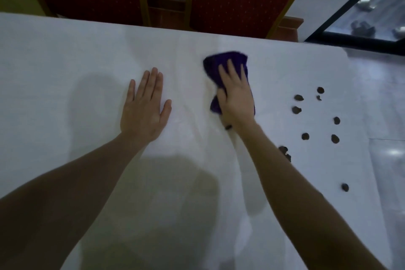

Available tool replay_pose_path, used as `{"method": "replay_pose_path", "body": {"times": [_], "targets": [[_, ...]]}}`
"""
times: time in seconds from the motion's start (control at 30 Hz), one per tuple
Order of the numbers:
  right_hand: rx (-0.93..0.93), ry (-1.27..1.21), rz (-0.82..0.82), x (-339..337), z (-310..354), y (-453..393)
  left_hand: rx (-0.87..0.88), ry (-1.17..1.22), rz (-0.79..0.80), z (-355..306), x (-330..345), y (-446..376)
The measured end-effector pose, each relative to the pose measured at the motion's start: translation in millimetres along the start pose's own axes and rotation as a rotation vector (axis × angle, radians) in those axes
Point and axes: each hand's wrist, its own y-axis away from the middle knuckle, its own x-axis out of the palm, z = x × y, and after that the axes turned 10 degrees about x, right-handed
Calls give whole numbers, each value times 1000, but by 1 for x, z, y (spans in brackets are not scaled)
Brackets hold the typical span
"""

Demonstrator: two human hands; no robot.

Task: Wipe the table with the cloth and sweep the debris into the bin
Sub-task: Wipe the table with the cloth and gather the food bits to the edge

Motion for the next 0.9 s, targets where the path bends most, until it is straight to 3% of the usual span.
{"method": "replay_pose_path", "body": {"times": [0.13,0.23,0.33,0.43,0.5,0.67,0.77,0.9], "targets": [[140,12,-62,-13,-38,32,1,17,-5,1,0,-1],[363,3,-189,-29,-67,-5,0,16,-9,1,1,-2],[479,27,-200,-35,-66,-59,1,25,-18,0,1,-3],[361,46,-127,-22,-33,-86,-2,19,-14,1,1,-1],[180,51,-72,-9,-9,-84,-2,15,-17,1,1,0],[-250,95,93,6,12,-2,7,3,-1,0,-1,0],[-240,74,109,-3,-16,53,1,2,14,0,-2,-2],[-3,36,19,-27,-60,32,-2,1,12,0,-2,-3]]}}
